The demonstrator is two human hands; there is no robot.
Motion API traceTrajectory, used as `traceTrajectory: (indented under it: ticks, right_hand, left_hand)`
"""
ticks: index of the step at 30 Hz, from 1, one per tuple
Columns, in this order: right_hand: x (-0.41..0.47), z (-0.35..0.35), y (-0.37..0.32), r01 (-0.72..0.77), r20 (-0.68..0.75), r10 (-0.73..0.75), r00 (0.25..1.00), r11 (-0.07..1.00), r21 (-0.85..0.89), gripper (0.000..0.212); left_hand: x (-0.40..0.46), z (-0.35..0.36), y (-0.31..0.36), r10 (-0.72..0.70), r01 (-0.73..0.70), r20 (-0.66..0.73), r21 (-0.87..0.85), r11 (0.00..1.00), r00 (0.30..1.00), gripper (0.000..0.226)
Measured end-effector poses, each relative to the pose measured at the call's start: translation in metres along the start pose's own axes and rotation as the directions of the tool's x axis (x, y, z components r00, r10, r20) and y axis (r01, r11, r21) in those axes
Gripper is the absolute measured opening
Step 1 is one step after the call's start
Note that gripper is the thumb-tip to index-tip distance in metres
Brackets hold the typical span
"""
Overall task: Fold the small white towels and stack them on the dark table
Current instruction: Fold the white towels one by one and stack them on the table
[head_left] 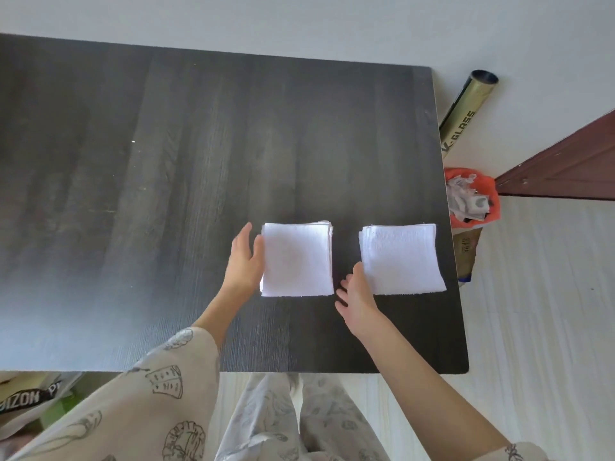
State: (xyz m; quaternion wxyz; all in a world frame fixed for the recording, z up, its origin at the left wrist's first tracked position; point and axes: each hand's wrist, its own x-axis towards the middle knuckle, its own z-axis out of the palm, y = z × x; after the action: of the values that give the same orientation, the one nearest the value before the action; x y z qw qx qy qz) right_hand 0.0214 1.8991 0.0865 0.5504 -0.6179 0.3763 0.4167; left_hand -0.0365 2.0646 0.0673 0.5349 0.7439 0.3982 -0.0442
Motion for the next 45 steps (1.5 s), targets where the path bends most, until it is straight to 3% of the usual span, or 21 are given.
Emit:
traceTrajectory:
  ticks: [3,5,7,10,13,16,19,22,24,32,34,37,40,42,44,45]
  right_hand:
    - [0.000,-0.007,0.010,-0.162,0.063,0.155,0.986,0.977,0.137,0.061]
    - [0.000,-0.007,0.015,-0.240,0.115,0.218,0.969,0.942,0.236,0.061]
    - [0.000,-0.004,0.014,-0.284,0.179,0.237,0.955,0.903,0.322,0.060]
    - [-0.001,0.003,0.003,-0.293,0.230,0.215,0.949,0.869,0.399,0.053]
    - [0.002,0.011,-0.010,-0.188,0.208,0.123,0.970,0.924,0.332,0.060]
    - [0.004,0.021,-0.026,-0.048,0.216,-0.002,0.976,0.973,0.225,0.065]
    - [0.009,0.028,-0.037,0.054,0.162,-0.067,0.984,0.995,0.084,0.063]
    - [0.018,0.031,-0.039,0.087,0.163,-0.077,0.984,0.994,-0.058,0.064]
    - [0.023,0.035,-0.035,0.081,0.164,-0.058,0.985,0.988,-0.133,0.067]
    - [0.024,0.051,-0.025,0.055,0.097,-0.029,0.995,0.957,-0.284,0.074]
    - [0.024,0.052,-0.022,0.056,0.103,-0.026,0.994,0.954,-0.294,0.076]
    - [0.027,0.050,-0.020,0.066,0.137,-0.033,0.990,0.967,-0.247,0.074]
    - [0.026,0.042,-0.027,0.149,0.165,-0.107,0.981,0.951,-0.270,0.068]
    - [0.020,0.039,-0.040,0.284,0.148,-0.244,0.958,0.878,-0.385,0.063]
    - [0.013,0.040,-0.054,0.422,0.186,-0.384,0.905,0.742,-0.521,0.059]
    - [0.013,0.042,-0.058,0.461,0.241,-0.400,0.884,0.665,-0.588,0.059]
  left_hand:
    - [0.031,-0.003,0.034,0.187,-0.201,0.083,0.225,0.954,0.979,0.038]
    - [0.046,0.006,0.045,0.183,-0.257,0.215,0.393,0.883,0.959,0.026]
    - [0.053,0.014,0.046,0.128,-0.275,0.306,0.506,0.818,0.943,0.035]
    - [0.051,0.014,0.038,0.096,-0.256,0.275,0.634,0.730,0.957,0.045]
    - [0.038,0.000,0.022,0.029,-0.116,0.143,0.649,0.752,0.989,0.047]
    - [0.028,-0.015,-0.002,-0.184,0.109,0.078,0.563,0.819,0.980,0.057]
    - [0.033,-0.025,-0.011,-0.365,0.333,0.122,0.221,0.917,0.923,0.061]
    - [0.037,-0.024,-0.004,-0.320,0.338,0.160,-0.105,0.935,0.934,0.058]
    - [0.031,-0.017,0.000,-0.273,0.326,0.248,-0.208,0.922,0.930,0.051]
    - [0.026,-0.010,-0.009,-0.215,0.333,0.365,-0.298,0.895,0.906,0.055]
    - [0.027,-0.013,-0.008,-0.184,0.303,0.409,-0.249,0.920,0.894,0.059]
    - [0.031,-0.013,-0.014,-0.187,0.266,0.435,-0.129,0.955,0.881,0.083]
    - [0.032,-0.012,-0.017,-0.229,0.274,0.310,-0.109,0.955,0.923,0.081]
    - [0.022,-0.014,-0.014,-0.284,0.294,0.081,-0.181,0.939,0.955,0.052]
    - [0.010,-0.017,-0.021,-0.435,0.392,-0.130,-0.263,0.882,0.891,0.036]
    - [0.000,-0.018,-0.025,-0.537,0.476,-0.114,-0.338,0.812,0.836,0.034]
